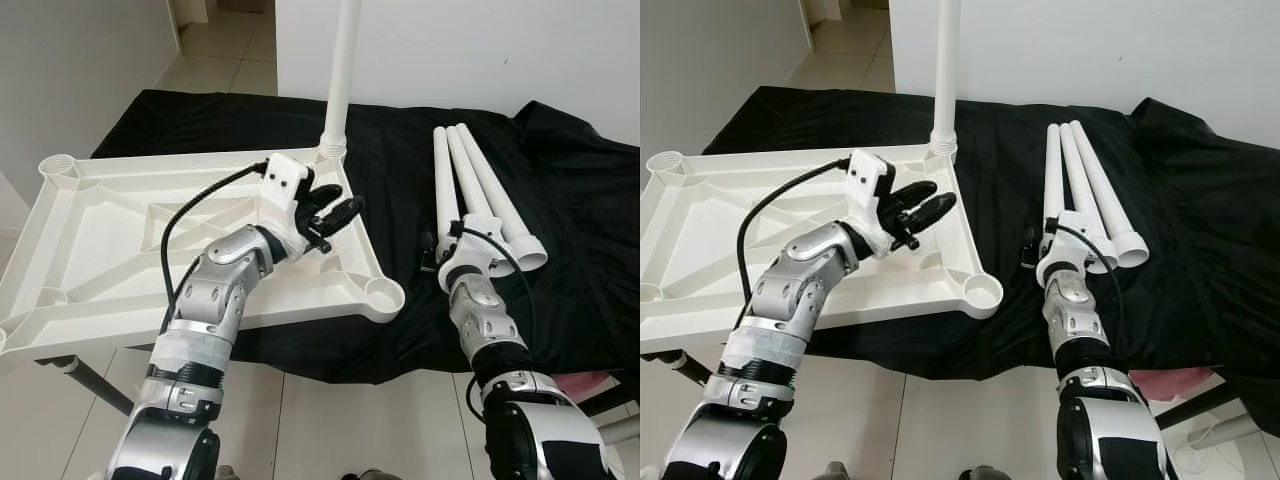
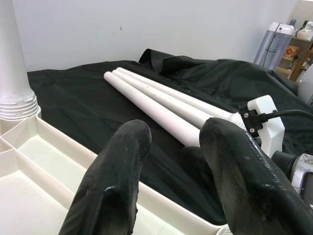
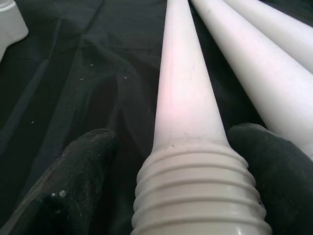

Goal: Building children table

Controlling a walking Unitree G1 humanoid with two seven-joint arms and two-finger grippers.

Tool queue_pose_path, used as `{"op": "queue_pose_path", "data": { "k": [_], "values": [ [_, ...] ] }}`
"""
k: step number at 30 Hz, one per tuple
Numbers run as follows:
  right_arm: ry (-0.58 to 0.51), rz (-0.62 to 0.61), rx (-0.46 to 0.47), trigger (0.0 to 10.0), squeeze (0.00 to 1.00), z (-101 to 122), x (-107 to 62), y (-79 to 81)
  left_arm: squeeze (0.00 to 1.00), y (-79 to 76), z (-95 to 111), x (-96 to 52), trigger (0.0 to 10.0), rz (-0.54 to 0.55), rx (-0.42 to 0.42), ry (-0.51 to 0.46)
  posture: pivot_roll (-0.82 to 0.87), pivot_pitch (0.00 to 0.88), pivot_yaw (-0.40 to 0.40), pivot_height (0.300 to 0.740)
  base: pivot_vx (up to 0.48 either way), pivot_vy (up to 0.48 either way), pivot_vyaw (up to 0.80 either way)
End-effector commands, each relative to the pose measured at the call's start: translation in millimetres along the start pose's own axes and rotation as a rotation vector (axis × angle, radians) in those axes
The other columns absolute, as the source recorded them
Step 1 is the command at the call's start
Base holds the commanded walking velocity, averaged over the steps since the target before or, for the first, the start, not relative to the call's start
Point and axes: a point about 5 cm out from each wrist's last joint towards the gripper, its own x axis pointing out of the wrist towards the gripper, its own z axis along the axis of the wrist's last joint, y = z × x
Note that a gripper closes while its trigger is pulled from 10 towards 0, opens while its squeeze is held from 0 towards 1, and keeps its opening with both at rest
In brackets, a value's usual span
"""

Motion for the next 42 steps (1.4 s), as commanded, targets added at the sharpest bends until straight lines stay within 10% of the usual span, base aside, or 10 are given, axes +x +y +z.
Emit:
{"op": "queue_pose_path", "data": {
  "k": [1,19,21,24,25,28,29,32,33,42],
  "values": [
    [0.017,0.009,0.000,10.0,0.00,-2,1.0,1.3,0.00,4.1,3,1.9,10.0,0.098,0.017,-0.005,-0.03,0.000,-0.051,0.740,0.000,0.000,0.00],
    [0.068,0.026,0.029,10.0,0.00,-13,-0.8,3.7,0.00,9.2,9,4.6,10.0,0.137,0.046,-0.009,-0.04,0.000,-0.050,0.740,0.000,0.000,0.00],
    [0.088,0.026,0.039,5.1,0.00,-16,-1.2,4.3,0.00,10.1,10,4.7,10.0,0.142,0.055,-0.012,-0.03,0.000,-0.048,0.740,0.000,0.000,0.00],
    [0.098,0.024,0.043,5.1,0.00,-18,-1.3,4.4,0.00,10.3,10,4.8,10.0,0.143,0.058,-0.012,-0.03,0.000,-0.048,0.740,0.000,0.000,0.00],
    [0.109,0.024,0.048,8.9,0.00,-20,-1.6,4.6,0.00,10.8,11,4.7,10.0,0.144,0.059,-0.012,-0.03,0.000,-0.046,0.740,0.000,0.000,0.00],
    [0.128,0.021,0.054,7.4,0.00,-24,-2.3,5.2,0.00,11.7,13,4.4,10.0,0.146,0.060,-0.017,-0.03,0.000,-0.044,0.740,0.000,0.000,0.00],
    [0.132,0.024,0.056,10.0,0.00,-26,-2.8,5.8,0.00,12.0,14,4.2,10.0,0.148,0.063,-0.020,-0.03,0.000,-0.044,0.740,0.000,0.000,0.00],
    [0.130,0.026,0.056,9.1,0.00,-26,-3.3,6.6,0.00,12.4,15,3.8,10.0,0.150,0.068,-0.023,-0.03,0.000,-0.044,0.740,0.000,0.000,0.00],
    [0.125,0.026,0.055,0.0,0.00,-26,-3.3,6.7,0.00,12.7,15,3.5,10.0,0.153,0.071,-0.025,-0.02,0.000,-0.042,0.740,0.000,0.000,0.00],
    [0.059,0.012,0.017,0.0,0.00,-22,-4.0,5.8,0.00,12.2,13,3.1,10.0,0.150,0.070,-0.018,-0.02,0.000,-0.035,0.740,0.000,0.000,0.00]
  ]
}}
